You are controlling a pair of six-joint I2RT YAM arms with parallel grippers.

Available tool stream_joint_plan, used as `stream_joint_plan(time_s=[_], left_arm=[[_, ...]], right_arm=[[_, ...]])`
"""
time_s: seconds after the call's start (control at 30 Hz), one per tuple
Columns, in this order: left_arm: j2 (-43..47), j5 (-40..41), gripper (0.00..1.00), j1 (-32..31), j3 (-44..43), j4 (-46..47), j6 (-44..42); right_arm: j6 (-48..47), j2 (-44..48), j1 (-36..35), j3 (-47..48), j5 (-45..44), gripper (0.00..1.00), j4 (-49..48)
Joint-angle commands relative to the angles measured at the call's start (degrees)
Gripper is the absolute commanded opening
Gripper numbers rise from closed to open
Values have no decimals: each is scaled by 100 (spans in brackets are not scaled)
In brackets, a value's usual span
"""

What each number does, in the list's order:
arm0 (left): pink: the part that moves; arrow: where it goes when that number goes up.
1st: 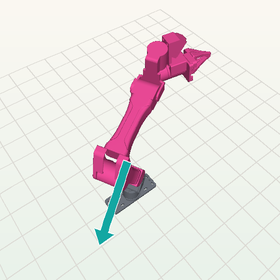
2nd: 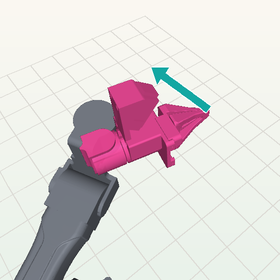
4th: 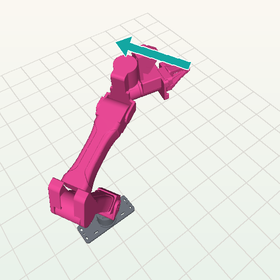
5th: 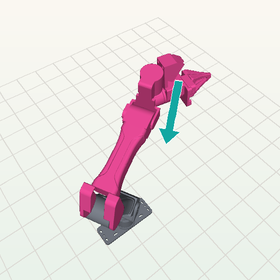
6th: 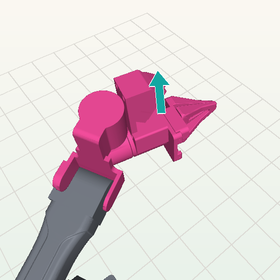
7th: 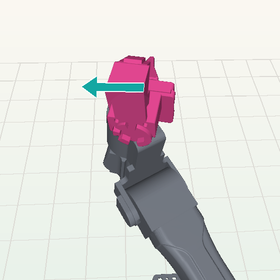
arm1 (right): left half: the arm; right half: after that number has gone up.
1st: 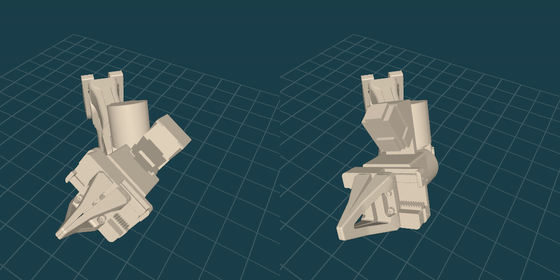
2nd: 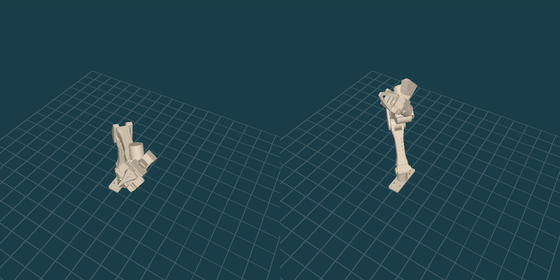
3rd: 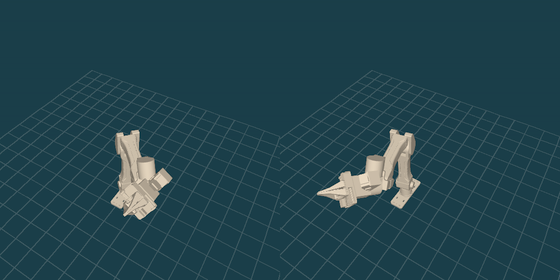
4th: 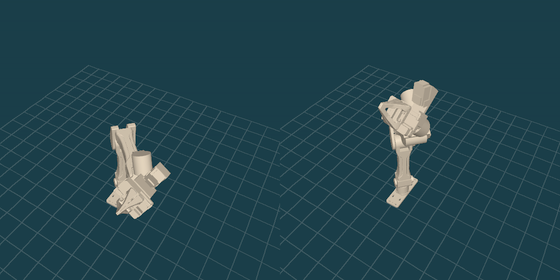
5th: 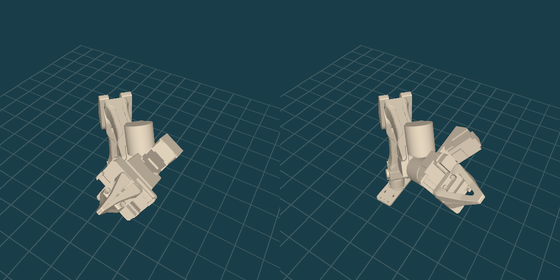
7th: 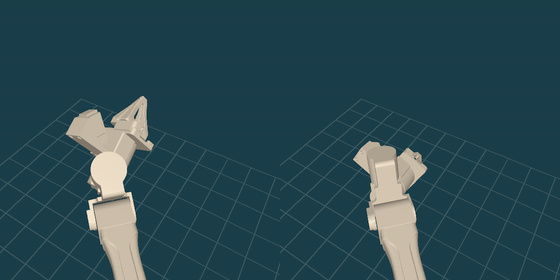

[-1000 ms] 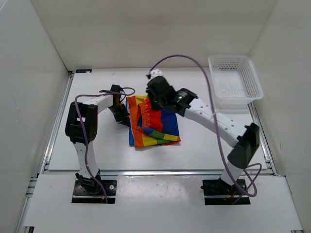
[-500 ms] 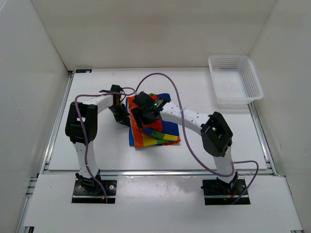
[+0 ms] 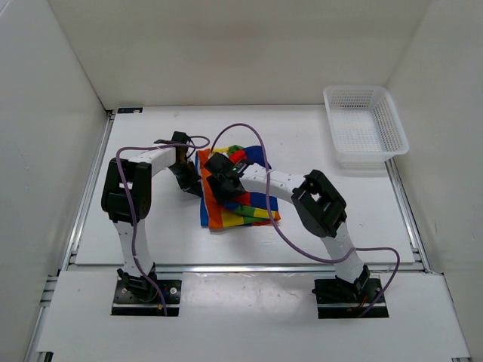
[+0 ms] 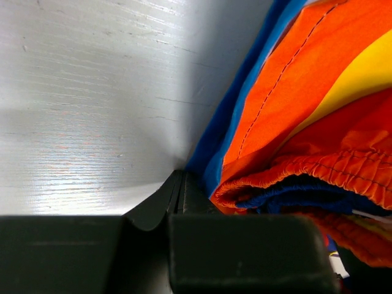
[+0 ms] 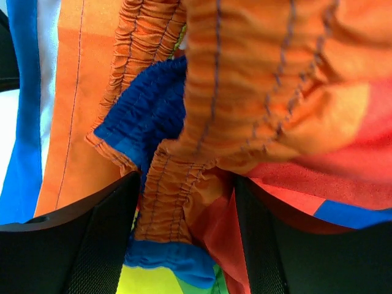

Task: Fold and stack the shorts
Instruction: Fold the shorts

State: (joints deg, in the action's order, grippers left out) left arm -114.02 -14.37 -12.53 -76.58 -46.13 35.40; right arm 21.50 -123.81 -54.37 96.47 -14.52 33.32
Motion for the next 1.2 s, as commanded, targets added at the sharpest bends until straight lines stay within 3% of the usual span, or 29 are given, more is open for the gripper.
stream_joint_plan(time_s=[0.0,0.07,0.17,0.2,0.27,0.3,0.4,0.8,1.17], left_arm=[[-42,57,11,-30,-77,201,-24],[-42,57,11,-30,-77,201,-24],[-42,57,11,-30,-77,201,-24],[-42,57,11,-30,-25,201,-24],[-42,57,11,-30,-24,201,-24],[-42,57,11,-30,-24,201,-24],[-42,57,11,-30,-24,201,-24],[-42,57,11,-30,-24,201,-76],[-42,57,11,-30,-24,201,-77]], right_arm=[[117,-73,-12,-154,195,67,-291],[118,-135,-12,-154,336,66,-344],[118,-187,-12,-207,389,55,-344],[118,-187,-12,-207,389,43,-344],[170,-187,-12,-269,310,29,-344],[171,-109,-12,-269,240,17,-344],[171,189,-12,-374,73,0,-344],[-110,1411,-74,-427,-51,0,-397],[-269,675,-390,180,424,0,-291]])
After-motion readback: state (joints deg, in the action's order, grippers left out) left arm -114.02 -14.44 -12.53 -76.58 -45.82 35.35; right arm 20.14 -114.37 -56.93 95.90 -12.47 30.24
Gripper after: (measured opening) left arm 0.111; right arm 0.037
